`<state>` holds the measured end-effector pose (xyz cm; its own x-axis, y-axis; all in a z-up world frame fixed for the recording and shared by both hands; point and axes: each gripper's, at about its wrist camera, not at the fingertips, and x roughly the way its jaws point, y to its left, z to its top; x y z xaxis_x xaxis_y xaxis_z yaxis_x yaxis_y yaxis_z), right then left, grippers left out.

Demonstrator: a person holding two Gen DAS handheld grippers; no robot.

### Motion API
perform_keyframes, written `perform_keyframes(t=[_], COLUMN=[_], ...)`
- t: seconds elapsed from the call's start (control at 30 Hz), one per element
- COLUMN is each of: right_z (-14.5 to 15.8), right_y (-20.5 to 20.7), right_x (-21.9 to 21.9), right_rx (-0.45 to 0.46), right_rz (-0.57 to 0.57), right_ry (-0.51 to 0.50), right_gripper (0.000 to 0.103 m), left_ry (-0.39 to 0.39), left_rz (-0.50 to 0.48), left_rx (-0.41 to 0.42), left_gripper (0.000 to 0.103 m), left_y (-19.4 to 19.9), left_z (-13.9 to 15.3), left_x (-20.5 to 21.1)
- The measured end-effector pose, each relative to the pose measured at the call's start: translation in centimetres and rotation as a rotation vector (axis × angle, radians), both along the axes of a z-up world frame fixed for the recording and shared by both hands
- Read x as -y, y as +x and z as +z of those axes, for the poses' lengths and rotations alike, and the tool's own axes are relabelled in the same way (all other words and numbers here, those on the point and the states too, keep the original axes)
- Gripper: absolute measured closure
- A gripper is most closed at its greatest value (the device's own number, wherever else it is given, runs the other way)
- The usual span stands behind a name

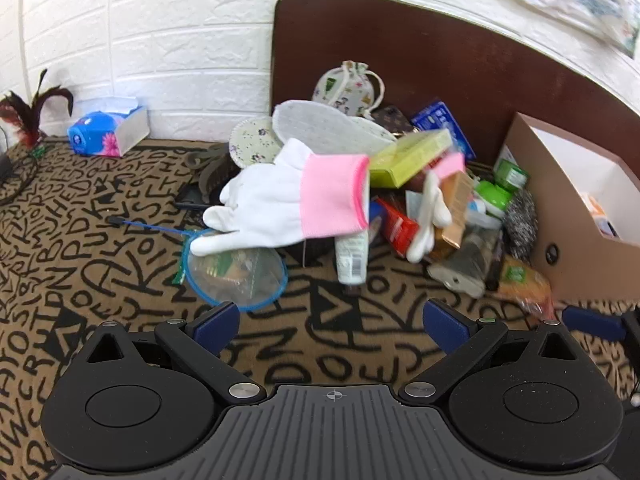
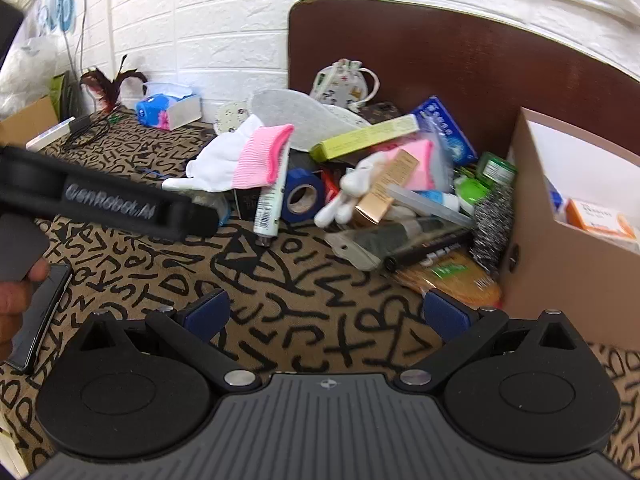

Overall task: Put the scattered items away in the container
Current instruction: 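Grasp the white glove with pink cuff with the left gripper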

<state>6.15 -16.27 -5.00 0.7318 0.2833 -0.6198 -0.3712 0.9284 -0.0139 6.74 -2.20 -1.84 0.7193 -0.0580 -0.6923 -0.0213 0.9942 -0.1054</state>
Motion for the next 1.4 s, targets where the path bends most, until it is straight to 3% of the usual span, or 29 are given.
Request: perform_keyframes(t=[0.33,0.57,0.77,1.03,1.17,1.23,1.3,1.37,1.4], right_z=[-1.0,-2.4,-3.2,-3.8,-4.0,-4.1,-4.1,-4.0,-3.9], right_y=[3.2,6.1,8.6,11.1,12.0,12.4,12.3,12.0,11.9], right_x=[-2.8,-4.2,-5.0,-6.0,-6.2,-6.2,-6.3,-6.3,-6.3], right_rx=[0.020,0.009,-0.001,-0.008,-0.026,-0.050,-0.058,-0.044,-0.043], right_rz=[0.098,0.127,0.155,0.178,0.178,0.193,0.195,0.201,0.207], right_ry=[0.014,0.036,0.053,0.065,0.090,0.116,0.133,0.129,0.136], right_gripper=[0.001,0.003,0.011,0.031,0.050,0.066,0.070,0.077,0.081], left_ry=[-0.021,-0.022,-0.034,-0.062,-0.101,-0.096,-0.057,-0.051,-0.062], left_rz=[0.022,0.023,0.009,-0.022,-0.045,-0.043,-0.014,-0.008,-0.007], left_rx=[-0.011,-0.026,-0.040,-0.073,-0.067,-0.067,-0.065,-0.065,-0.067], left_gripper=[0.001,0.013,0.014,0.018,0.037,0.045,0.073,0.083,0.093], left_y=[4.1,7.1,9.5,12.0,12.1,12.1,11.8,11.5,11.3], left_z=[-0.4,-1.1,-1.6,-2.8,-2.7,-2.6,-2.7,-2.8,-2.8], left_x=[-1.8,-3.1,-3.2,-3.0,-3.2,-3.1,-3.0,-3.2,-3.4])
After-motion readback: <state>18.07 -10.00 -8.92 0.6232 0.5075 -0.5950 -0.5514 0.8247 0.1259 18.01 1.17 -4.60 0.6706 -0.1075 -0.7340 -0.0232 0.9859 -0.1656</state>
